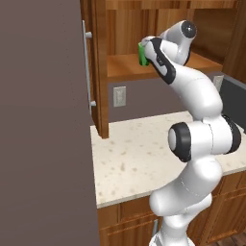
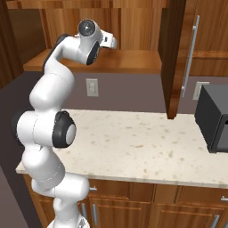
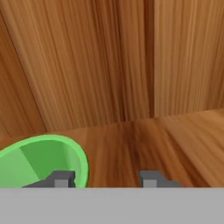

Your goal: Open the cabinet directly in front. Then move the liquor and the cup to the dining counter with the jar on it.

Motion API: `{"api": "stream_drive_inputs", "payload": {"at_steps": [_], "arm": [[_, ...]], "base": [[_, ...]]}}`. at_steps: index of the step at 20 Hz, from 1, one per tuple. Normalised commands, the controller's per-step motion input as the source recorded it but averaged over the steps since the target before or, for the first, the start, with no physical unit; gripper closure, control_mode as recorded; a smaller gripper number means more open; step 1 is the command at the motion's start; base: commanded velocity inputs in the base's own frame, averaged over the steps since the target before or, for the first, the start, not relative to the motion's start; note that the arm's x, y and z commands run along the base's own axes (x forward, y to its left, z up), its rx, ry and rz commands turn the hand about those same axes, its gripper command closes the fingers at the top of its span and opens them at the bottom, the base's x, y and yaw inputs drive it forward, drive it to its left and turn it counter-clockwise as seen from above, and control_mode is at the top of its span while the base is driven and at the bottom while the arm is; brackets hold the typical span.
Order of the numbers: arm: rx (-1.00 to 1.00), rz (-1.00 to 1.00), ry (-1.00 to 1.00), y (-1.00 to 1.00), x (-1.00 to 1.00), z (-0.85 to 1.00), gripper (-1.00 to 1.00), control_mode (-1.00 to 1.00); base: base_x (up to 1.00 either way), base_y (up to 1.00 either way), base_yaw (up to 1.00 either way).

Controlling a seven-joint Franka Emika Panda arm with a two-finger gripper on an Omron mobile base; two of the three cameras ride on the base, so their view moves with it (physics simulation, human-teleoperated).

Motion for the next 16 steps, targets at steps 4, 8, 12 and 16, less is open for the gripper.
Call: {"api": "stream_drive_inputs", "payload": {"at_steps": [4,8,12,16], "arm": [[0.00,0.00,0.00,0.00,0.00,-0.26,1.00,-1.00],[0.08,0.00,-0.03,0.00,0.00,-0.19,1.00,-1.00],[0.03,0.00,-0.18,0.00,-0.01,-0.03,1.00,-1.00],[0.00,-0.03,-0.03,0.02,0.00,0.00,1.00,-1.00]], "base": [[0.00,0.00,0.00],[0.00,0.00,0.00],[0.00,0.00,0.00],[0.00,0.00,0.00]]}}
